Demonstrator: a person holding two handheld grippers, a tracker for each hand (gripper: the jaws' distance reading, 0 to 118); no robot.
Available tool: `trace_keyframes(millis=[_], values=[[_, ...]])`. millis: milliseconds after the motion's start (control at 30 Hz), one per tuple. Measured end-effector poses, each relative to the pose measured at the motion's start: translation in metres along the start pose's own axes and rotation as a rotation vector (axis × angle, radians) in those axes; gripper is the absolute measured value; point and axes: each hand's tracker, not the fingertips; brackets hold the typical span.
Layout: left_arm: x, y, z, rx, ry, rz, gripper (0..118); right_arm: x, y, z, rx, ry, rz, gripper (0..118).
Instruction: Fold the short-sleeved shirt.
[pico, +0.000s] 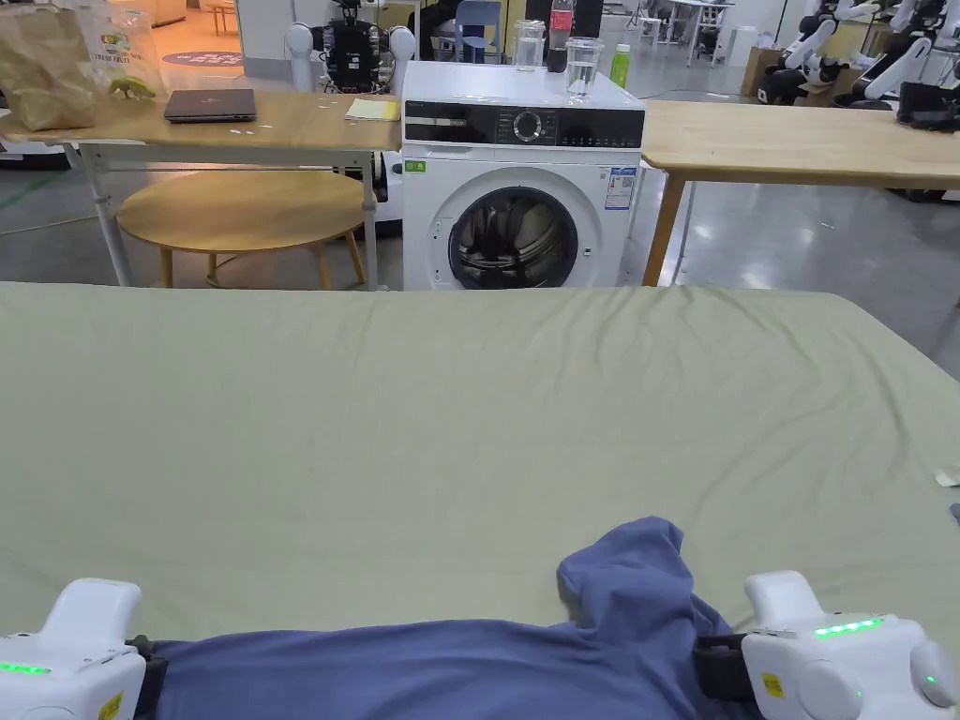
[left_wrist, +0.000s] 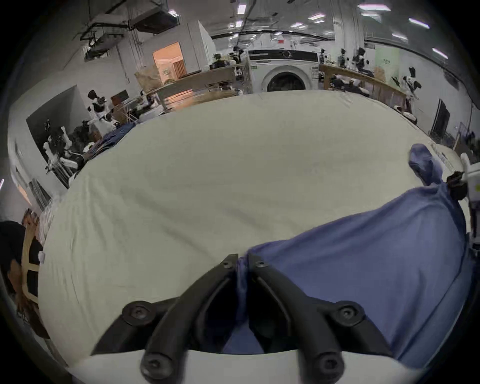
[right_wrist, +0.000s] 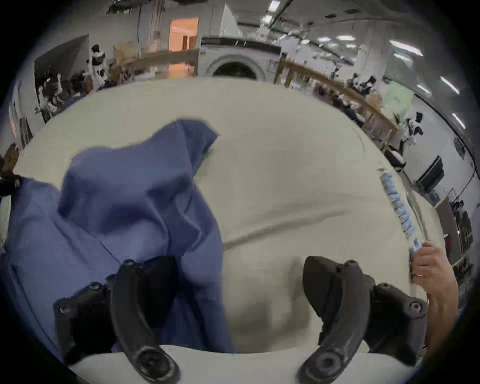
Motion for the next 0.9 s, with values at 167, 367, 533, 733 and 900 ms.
trace_keyframes(millis=[167,367,533,733,900], values=[[0.002,0.003,0.012,0.013,-0.021,0.015,1,0.002,0.000,0.024,0.065,-0.016,-0.046,0],[-0.003,-0.004,0.060,0.105,-0.003,0.044,1,0.011,-0.007,0.084,0.156,0.043,-0.066,0],[-0.010,-0.028,0.151,0.232,-0.027,0.066,1,0.027,-0.035,0.191,0.343,0.082,-0.101,0],[-0.014,-0.101,0.237,0.285,-0.042,0.072,1,0.025,-0.126,0.278,0.440,0.064,-0.095,0],[-0.021,-0.180,0.236,0.150,-0.052,0.141,1,0.009,-0.215,0.271,0.332,0.043,-0.129,0]])
